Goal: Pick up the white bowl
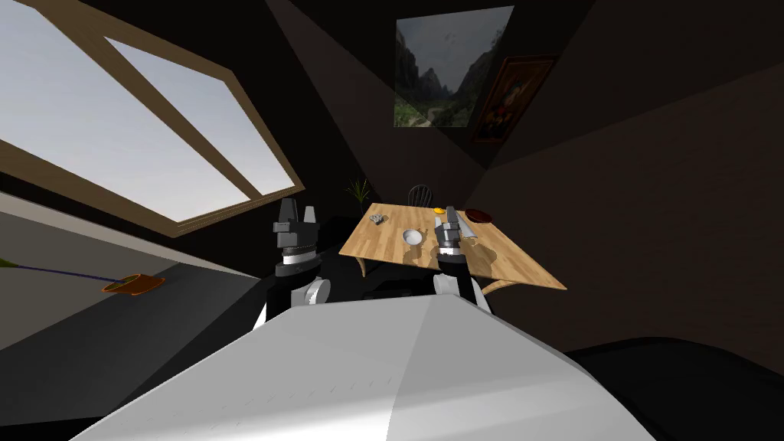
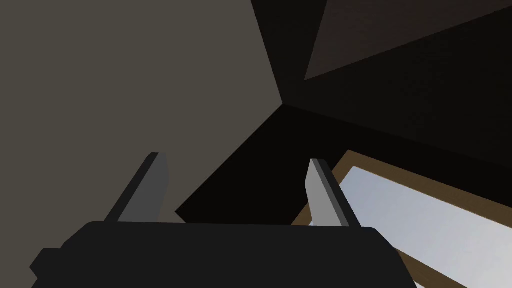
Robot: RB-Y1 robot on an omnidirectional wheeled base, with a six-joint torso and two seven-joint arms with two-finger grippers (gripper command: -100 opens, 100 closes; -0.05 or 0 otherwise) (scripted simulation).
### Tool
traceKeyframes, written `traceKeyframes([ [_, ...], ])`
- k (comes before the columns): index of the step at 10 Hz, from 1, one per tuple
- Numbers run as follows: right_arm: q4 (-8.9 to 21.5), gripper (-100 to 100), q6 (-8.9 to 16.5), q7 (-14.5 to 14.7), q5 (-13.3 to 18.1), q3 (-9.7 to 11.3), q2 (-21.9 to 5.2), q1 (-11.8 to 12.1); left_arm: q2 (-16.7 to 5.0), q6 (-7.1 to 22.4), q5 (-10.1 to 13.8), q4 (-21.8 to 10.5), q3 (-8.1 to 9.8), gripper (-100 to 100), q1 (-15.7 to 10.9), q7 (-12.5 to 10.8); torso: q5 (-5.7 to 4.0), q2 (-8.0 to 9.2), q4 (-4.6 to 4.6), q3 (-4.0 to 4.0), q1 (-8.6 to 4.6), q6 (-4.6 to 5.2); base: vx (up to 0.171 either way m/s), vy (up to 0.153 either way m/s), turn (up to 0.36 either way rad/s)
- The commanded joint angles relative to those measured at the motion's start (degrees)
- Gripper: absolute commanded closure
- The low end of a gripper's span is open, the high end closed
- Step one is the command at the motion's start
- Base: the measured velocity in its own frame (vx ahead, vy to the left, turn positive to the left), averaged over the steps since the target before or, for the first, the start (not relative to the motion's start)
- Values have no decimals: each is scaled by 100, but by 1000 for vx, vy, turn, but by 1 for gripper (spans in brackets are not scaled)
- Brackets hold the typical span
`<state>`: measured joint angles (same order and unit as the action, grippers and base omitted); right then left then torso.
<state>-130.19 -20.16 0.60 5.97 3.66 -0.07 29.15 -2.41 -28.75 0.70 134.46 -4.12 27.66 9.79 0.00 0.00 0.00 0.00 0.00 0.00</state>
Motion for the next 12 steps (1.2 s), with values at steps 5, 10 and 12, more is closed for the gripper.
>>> traceKeyframes([
  [5, 504, -100, 161, 401, 360, 79, -803, -241, 0, 0, 0, 0, 0, 0, 0, 0, 3, -3, -1, -2, 16, -2, 4, 36, 50],
  [10, 1311, -100, 437, 1148, 1014, 234, -1652, -700, 1, 0, 0, 0, -1, 0, 0, 0, 7, -7, -2, -4, 31, -2, 14, 83, 84],
  [12, 1569, -100, 499, 1323, 1167, 272, -1903, -806, 0, 0, 0, 0, 0, 0, 0, 0, 6, -8, -2, -5, 25, 1, 11, 63, 44],
])
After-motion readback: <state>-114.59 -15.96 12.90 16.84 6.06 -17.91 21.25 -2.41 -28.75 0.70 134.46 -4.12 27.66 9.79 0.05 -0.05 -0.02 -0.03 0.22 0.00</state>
